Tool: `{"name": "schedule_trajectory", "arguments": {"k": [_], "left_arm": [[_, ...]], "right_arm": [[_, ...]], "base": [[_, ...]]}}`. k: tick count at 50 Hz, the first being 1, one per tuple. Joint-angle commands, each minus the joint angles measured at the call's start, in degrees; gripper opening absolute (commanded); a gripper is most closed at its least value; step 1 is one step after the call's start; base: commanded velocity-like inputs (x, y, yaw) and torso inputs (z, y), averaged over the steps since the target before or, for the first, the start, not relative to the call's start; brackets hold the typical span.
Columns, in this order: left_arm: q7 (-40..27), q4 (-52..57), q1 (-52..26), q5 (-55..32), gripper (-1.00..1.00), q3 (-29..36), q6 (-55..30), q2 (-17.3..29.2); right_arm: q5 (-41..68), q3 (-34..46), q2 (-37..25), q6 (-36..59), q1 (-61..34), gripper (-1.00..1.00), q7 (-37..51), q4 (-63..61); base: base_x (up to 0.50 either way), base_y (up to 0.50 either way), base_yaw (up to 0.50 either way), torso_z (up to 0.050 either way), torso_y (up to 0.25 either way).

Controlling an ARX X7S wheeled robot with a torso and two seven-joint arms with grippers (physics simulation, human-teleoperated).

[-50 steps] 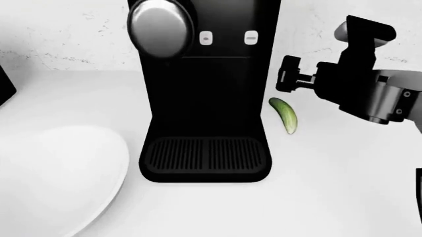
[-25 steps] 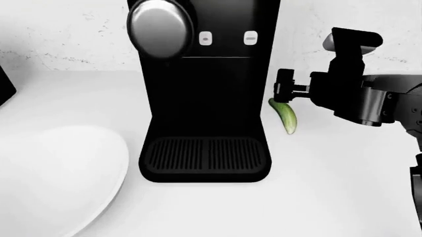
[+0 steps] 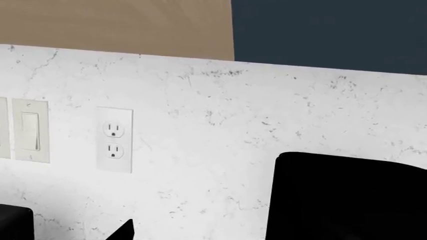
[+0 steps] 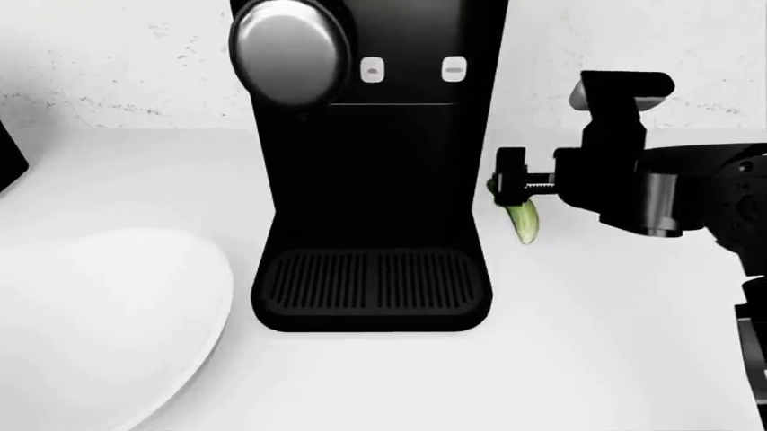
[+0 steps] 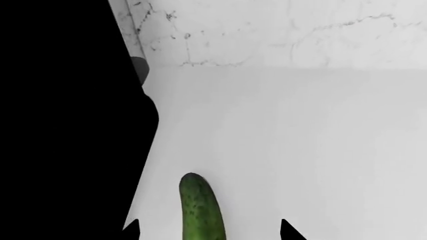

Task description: Place the two vegetables and bowl onto the tray for setting up a vegetable dip station.

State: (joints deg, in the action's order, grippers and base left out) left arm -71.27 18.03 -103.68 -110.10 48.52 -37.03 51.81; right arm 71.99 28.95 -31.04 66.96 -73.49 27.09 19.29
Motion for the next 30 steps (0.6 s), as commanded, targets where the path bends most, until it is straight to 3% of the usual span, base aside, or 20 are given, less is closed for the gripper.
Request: {"name": "schedule_trajectory", "arguments": {"k": [1,30], "left_arm": [[0.0,0.0,0.2,0.1,1.00,0.0,0.0,-0.1],[-0.3,0.4,0.1,-0.2,1.00,-0.2,-0.1,-0.1]], "right_arm": [[4.2,2.8,1.9,1.0,1.6,1.00,-1.3,0.2],[3.7,6.2,3.3,2.1,2.3,1.00,-3.9,0.3]], "base": [[0.00,0.00,0.00,0.000,0.000],[0.00,0.00,0.00,-0.001,0.000]]}}
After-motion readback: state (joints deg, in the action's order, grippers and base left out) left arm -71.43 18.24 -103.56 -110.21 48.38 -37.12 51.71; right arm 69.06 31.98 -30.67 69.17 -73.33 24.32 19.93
